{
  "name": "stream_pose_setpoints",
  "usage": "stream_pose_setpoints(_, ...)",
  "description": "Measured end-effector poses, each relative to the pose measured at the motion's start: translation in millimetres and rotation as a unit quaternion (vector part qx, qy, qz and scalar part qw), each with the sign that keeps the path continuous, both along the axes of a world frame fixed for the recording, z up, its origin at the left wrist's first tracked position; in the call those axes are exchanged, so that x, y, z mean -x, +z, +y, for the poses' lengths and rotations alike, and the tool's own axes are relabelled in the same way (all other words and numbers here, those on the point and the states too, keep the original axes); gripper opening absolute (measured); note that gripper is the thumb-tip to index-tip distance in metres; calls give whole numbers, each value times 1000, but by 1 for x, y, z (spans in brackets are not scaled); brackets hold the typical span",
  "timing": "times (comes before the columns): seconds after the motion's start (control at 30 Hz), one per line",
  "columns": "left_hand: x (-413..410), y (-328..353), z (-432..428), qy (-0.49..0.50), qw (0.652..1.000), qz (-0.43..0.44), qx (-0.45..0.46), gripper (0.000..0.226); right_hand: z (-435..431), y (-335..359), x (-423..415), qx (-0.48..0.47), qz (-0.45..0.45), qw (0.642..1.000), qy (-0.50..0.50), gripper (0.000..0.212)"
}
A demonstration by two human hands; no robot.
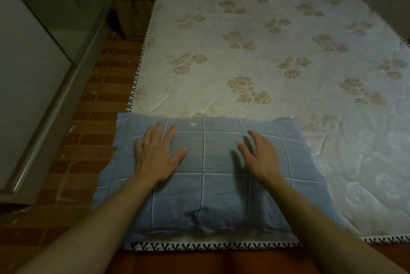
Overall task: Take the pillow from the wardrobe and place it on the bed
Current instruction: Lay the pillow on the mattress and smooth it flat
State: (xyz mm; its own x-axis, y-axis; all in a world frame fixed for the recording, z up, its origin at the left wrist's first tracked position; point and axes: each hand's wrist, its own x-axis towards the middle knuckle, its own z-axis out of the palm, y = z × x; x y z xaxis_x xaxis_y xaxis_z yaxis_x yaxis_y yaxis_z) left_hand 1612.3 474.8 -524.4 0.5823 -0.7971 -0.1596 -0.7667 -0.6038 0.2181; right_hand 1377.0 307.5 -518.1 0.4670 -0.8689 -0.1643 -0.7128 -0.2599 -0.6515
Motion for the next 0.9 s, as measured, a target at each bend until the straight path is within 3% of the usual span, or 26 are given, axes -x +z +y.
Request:
stream_pose_setpoints(0.1,-13,-13,-18,31,998,24,-53,96,-22,-15,-13,10,159,986,57,80)
stream_pose_setpoints(0.23,-32,-31,-42,20,991,66,-118,102,-47,-42,-32,-26,245,964,96,88)
stream_pose_setpoints(0.9,-65,-107,-101,-1,966,109,-236,96,-88,-117,-85,-137,296,939,110,88)
